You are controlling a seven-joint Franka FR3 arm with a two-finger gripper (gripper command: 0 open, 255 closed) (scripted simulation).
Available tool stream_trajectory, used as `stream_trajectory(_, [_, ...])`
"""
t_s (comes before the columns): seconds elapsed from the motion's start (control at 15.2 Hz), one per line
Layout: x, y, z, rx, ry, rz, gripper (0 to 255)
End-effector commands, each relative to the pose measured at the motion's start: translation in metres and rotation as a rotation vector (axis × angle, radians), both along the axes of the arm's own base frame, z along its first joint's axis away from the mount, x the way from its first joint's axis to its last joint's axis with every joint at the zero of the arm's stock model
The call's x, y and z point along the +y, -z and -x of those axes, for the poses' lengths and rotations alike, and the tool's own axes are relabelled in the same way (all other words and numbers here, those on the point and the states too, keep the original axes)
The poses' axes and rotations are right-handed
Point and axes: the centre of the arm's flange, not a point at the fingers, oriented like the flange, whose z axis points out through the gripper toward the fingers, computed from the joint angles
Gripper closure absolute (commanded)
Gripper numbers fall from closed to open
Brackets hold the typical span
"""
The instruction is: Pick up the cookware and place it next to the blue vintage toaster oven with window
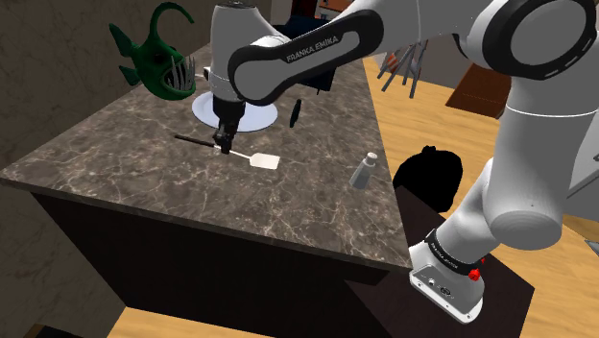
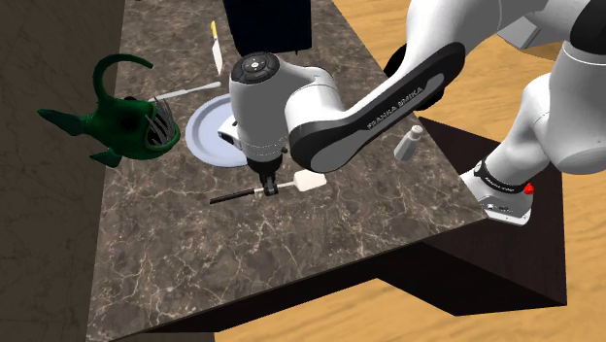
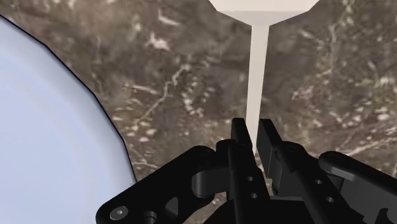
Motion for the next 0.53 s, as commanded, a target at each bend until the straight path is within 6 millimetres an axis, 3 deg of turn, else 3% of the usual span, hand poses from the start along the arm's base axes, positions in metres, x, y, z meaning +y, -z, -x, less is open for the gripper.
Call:
stream_trajectory(0.0, [0.0, -0.01, 0.0, 0.0, 0.0, 0.0, 255])
stream_trajectory(0.46, [0.0, -0.047, 0.0, 0.0, 0.0, 0.0, 255])
